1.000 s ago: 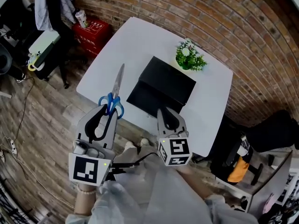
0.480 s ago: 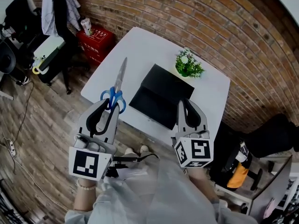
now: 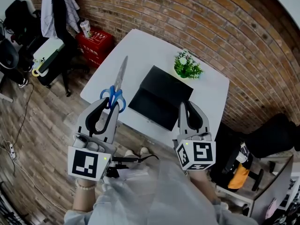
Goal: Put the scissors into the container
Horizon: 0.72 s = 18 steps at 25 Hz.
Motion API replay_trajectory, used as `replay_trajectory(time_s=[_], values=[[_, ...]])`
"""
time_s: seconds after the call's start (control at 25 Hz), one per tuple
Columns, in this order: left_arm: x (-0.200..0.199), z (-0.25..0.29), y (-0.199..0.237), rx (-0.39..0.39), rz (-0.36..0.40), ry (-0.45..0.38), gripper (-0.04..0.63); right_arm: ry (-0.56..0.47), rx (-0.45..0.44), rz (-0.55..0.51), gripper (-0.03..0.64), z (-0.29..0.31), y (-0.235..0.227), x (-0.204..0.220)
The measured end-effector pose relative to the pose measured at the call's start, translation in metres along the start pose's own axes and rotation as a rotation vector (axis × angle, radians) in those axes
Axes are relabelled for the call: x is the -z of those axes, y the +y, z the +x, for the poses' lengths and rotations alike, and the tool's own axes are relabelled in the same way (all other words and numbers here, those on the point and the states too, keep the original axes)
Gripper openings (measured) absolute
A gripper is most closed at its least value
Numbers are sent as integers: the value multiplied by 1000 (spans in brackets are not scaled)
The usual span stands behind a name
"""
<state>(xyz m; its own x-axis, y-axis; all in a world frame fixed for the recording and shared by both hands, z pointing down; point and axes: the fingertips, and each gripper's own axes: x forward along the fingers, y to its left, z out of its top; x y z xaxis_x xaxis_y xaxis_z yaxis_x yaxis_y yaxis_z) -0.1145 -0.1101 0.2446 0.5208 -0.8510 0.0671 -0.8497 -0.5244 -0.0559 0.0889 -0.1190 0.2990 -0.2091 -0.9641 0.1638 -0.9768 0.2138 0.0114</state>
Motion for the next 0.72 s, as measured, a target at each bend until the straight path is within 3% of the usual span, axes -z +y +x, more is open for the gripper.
replay_trajectory(time_s=[0.24,0.52,0.72], values=[[1,5,-4,26,26,8,94,5,7,15,63,-4,-3,0],[11,27,-20,139,119,29,94,15,70,34,63,-15,-17,4],[32,58,-44,295,296,57,94,36,126,48,63,-27,-38,14]])
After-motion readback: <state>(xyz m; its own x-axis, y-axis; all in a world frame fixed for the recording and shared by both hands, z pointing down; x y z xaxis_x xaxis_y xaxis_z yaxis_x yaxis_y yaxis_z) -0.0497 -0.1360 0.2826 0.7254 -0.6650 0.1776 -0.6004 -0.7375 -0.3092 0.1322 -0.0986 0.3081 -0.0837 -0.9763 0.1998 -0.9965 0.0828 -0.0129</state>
